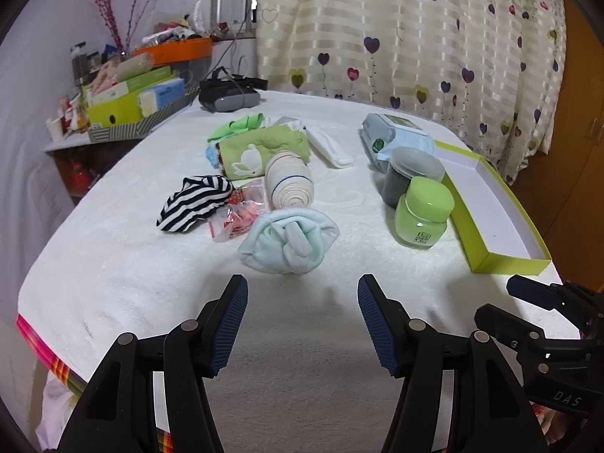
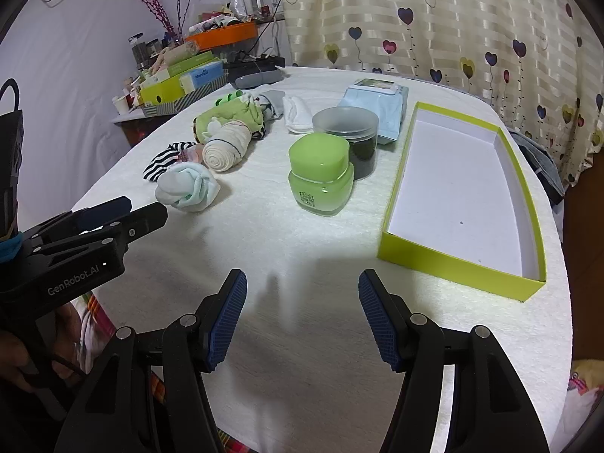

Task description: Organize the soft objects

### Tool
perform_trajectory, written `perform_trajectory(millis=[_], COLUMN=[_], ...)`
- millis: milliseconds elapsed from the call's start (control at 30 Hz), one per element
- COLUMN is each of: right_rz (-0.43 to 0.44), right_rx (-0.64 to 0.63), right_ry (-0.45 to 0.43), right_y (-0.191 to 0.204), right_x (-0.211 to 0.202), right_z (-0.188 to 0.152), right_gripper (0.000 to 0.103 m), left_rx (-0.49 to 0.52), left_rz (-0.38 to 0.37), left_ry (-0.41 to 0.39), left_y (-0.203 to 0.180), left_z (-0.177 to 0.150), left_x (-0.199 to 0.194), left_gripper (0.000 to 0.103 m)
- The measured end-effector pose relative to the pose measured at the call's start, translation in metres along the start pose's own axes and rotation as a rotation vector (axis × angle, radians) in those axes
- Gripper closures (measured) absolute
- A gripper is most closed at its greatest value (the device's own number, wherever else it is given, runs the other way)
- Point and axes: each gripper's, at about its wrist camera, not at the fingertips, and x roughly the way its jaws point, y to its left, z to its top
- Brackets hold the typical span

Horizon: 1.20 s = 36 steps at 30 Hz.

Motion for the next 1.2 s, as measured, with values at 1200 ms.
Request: perform_trajectory(millis=[1200], right_rz=[0.04], right_rx=[-0.003], right_ry=[-0.007], right_y=[0.001], right_x=[-0.001], right_z=[0.003], right_gripper=[0.04], left_rx=[-0.036], left_rz=[0.012], left_ry=[-0.018], left_y=[0.012], left_z=[0.003], left_x=[-0.002], left_gripper=[0.042])
